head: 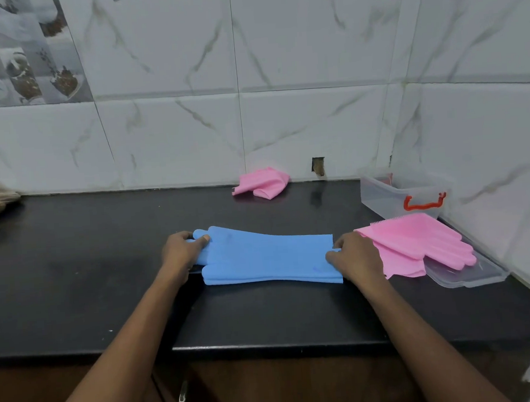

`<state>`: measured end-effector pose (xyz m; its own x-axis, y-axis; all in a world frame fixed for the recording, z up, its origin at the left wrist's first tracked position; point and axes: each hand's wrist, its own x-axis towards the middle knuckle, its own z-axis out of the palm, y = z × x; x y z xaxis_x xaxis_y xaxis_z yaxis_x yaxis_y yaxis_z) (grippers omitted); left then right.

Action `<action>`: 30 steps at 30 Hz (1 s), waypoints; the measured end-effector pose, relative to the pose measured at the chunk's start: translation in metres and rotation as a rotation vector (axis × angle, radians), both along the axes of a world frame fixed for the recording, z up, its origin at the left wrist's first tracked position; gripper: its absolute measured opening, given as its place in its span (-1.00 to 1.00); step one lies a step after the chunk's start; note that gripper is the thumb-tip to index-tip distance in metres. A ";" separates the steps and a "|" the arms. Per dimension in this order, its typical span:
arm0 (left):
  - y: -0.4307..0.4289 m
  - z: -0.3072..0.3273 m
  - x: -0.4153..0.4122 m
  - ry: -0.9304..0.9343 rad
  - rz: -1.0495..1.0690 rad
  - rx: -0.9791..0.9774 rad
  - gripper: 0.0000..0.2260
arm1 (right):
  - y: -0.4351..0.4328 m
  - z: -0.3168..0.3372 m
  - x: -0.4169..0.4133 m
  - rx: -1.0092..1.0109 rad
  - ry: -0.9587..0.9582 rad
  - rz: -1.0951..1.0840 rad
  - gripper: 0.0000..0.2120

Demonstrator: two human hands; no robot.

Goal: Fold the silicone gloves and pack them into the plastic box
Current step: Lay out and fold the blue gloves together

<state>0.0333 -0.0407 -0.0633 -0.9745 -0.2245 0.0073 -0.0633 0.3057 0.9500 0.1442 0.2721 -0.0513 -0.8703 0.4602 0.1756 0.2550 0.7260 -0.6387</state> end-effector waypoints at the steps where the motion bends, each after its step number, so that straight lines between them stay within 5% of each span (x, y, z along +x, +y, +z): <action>1: 0.000 0.000 0.000 0.000 -0.005 -0.003 -0.77 | -0.002 0.000 0.000 0.045 -0.024 -0.004 -0.90; 8: 0.004 0.000 0.006 0.011 0.017 -0.044 -0.71 | -0.002 -0.004 0.003 0.140 -0.034 0.013 -0.81; 13: 0.025 0.013 0.036 0.169 0.148 -0.611 -0.47 | -0.005 -0.009 0.004 0.228 -0.012 -0.002 -0.85; 15: 0.037 0.018 0.052 0.416 0.174 -0.858 -0.51 | -0.006 -0.010 0.004 0.249 0.004 -0.002 -0.83; 17: 0.048 0.021 0.065 0.624 -0.136 -0.880 -0.59 | -0.006 -0.010 0.004 0.227 0.028 0.002 -0.83; 19: 0.063 0.020 0.079 0.625 -0.582 -0.868 -0.53 | -0.005 -0.009 0.003 0.176 0.049 0.007 -0.85; 21: 0.083 0.015 0.086 0.690 -0.796 -1.066 -0.50 | -0.004 -0.007 0.003 0.127 0.058 0.011 -0.85; 28: 0.123 0.018 0.080 0.822 -0.821 -1.464 -0.76 | -0.001 -0.006 0.011 -0.005 0.130 -0.025 -0.95; 30: 0.127 0.017 0.082 0.798 -0.788 -1.491 -0.77 | -0.002 -0.005 0.015 0.004 0.195 -0.087 -0.75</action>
<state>0.1151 0.0865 -0.0464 -0.5056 0.8398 0.1976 0.7575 0.5418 -0.3643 0.1590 0.2703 -0.0564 -0.7768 0.5310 0.3386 0.1885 0.7090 -0.6796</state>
